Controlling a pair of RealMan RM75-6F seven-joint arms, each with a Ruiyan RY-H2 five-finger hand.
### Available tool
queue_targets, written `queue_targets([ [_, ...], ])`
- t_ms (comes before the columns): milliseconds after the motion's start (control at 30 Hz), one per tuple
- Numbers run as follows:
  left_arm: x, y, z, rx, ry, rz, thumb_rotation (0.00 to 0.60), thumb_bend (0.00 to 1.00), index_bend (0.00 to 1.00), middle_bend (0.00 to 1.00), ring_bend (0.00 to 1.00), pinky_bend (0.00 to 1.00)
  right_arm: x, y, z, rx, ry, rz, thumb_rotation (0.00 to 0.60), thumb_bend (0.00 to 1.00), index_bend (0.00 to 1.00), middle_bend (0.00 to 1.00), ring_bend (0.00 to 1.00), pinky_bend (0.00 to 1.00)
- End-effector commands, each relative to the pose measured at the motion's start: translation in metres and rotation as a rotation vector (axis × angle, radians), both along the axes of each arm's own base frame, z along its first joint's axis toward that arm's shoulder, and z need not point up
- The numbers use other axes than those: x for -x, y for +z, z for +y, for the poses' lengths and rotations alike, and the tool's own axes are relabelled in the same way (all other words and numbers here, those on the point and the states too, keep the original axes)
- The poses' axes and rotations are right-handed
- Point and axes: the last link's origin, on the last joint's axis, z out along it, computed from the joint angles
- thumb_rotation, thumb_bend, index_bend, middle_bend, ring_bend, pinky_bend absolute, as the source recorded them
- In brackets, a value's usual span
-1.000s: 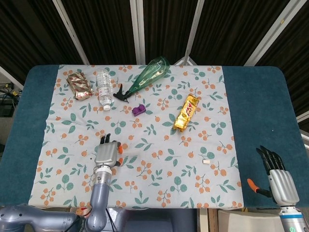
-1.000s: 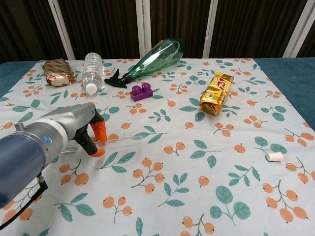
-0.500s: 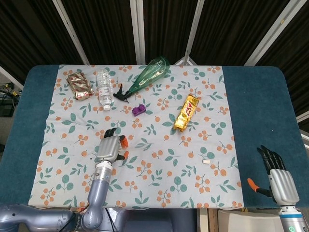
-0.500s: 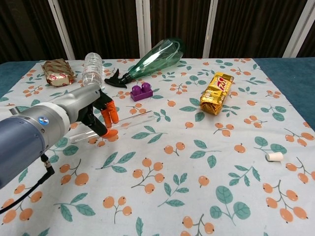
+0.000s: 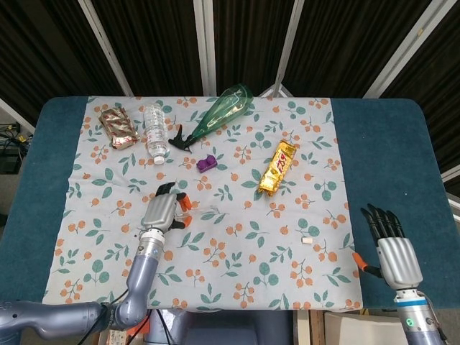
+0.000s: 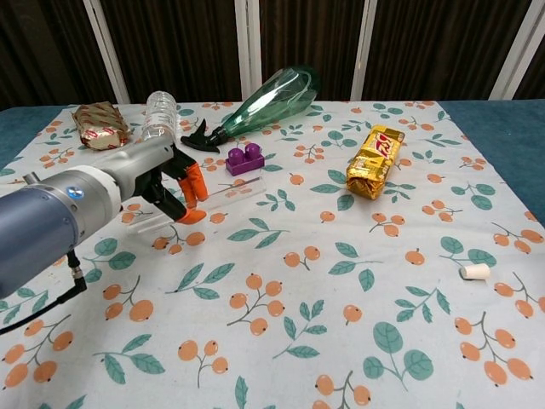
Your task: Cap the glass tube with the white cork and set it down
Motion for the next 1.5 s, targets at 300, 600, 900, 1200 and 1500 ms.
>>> queue_targets([
  [300,-0.001,0.035,0.017,-0.043,-0.086,-0.043,0.600,0.53,0.65,0.51,0.08,0.00,-0.050,-0.041,-0.063,-0.093,0.080,0.054,0.600,0.31,0.23,0.06,0.00,0.00],
  [600,-0.003,0.055,0.016,-0.045,-0.127,-0.076,0.600,0.53,0.65,0.51,0.08,0.00,-0.048,-0.063,-0.073,-0.142,0.046,0.119,0.600,0.31,0.40,0.16,0.02,0.00],
  [900,-0.006,0.061,0.010,-0.031,-0.153,-0.084,0.600,0.53,0.65,0.51,0.08,0.00,-0.033,-0.077,-0.063,-0.184,0.001,0.147,0.600,0.31,0.41,0.16,0.02,0.00],
  [1200,-0.009,0.057,0.007,-0.021,-0.147,-0.089,0.600,0.53,0.65,0.51,0.08,0.00,-0.030,-0.086,-0.054,-0.215,-0.009,0.132,0.600,0.31,0.43,0.16,0.02,0.00],
  [1500,-0.012,0.055,0.008,-0.025,-0.150,-0.076,0.600,0.53,0.65,0.51,0.08,0.00,-0.027,-0.100,-0.056,-0.235,-0.016,0.133,0.600,0.31,0.43,0.17,0.02,0.00],
])
